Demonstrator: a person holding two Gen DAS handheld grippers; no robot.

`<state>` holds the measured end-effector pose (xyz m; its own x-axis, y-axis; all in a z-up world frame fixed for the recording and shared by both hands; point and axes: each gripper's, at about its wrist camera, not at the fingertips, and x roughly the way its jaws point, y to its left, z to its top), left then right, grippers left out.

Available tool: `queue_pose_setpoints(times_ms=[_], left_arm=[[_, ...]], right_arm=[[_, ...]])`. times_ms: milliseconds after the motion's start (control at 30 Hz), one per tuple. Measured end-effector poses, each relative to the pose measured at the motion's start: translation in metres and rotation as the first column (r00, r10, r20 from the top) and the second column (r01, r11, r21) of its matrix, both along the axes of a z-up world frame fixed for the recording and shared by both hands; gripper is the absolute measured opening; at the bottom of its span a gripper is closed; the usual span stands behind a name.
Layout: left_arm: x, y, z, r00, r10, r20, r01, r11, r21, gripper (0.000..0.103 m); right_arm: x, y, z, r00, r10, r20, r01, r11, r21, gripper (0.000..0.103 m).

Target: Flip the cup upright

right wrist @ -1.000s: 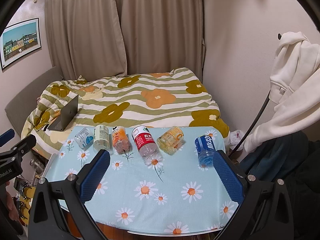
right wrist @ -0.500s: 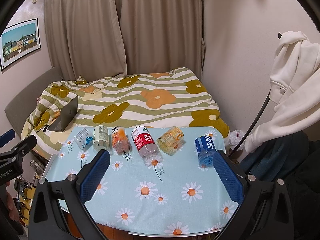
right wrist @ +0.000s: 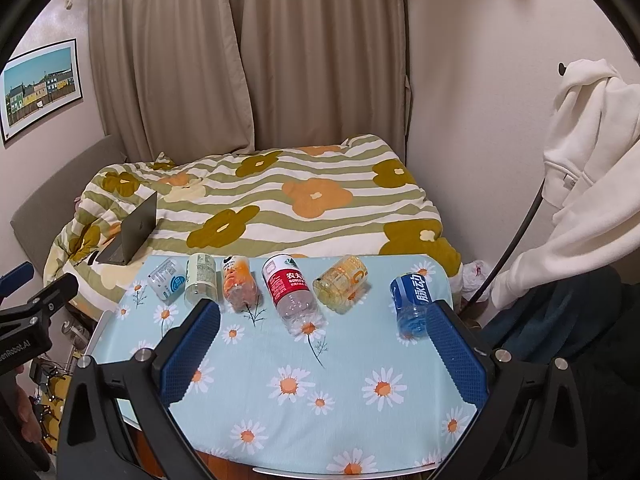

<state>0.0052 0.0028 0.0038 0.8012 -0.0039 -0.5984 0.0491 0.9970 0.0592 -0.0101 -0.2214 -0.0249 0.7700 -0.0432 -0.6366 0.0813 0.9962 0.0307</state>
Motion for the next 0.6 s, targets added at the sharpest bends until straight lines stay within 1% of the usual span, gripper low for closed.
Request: queue_pose_setpoints(times_ms=[100, 167, 267, 367, 500, 600], left_arm=[[0.0, -0.002, -0.001, 1.0, 0.013, -0.017, -0.013, 1.0, -0.006, 0.103], [0.002, -0.012, -0.006, 0.999, 0.023, -0.032, -0.023, 1.0, -0.013, 0.103], [0.013, -0.021, -0.011, 0.997, 0.041, -0.062, -0.043, 0.999, -0.023, 0.103], [0.024, -0.025, -0.015, 0.994, 0.068, -0.082, -0.071, 0.997, -0.039, 0.103], [0.048, -0.025, -0.026, 0.986, 0.091, -0.138, -0.1, 0.993, -0.065, 0.103], [0.071, -0.021, -0.035, 0.978, 0.097, -0.186, -0.114, 0.99, -0.085, 0.103]], right_arm=[[0.005, -0.001, 0.0, 1.0, 0.009, -0.005, -0.009, 1.0, 0.006, 0.103], [0.01, -0.004, 0.002, 1.0, 0.018, -0.011, -0.018, 1.0, 0.009, 0.103], [0.019, -0.014, -0.004, 0.999, 0.037, -0.03, -0.037, 0.999, 0.008, 0.103], [0.028, -0.019, -0.001, 0.997, 0.063, -0.05, -0.063, 0.998, 0.01, 0.103], [0.045, -0.025, -0.012, 0.993, 0.098, -0.069, -0.099, 0.995, -0.005, 0.103], [0.06, -0.026, -0.021, 0.99, 0.103, -0.092, -0.103, 0.995, -0.001, 0.103]])
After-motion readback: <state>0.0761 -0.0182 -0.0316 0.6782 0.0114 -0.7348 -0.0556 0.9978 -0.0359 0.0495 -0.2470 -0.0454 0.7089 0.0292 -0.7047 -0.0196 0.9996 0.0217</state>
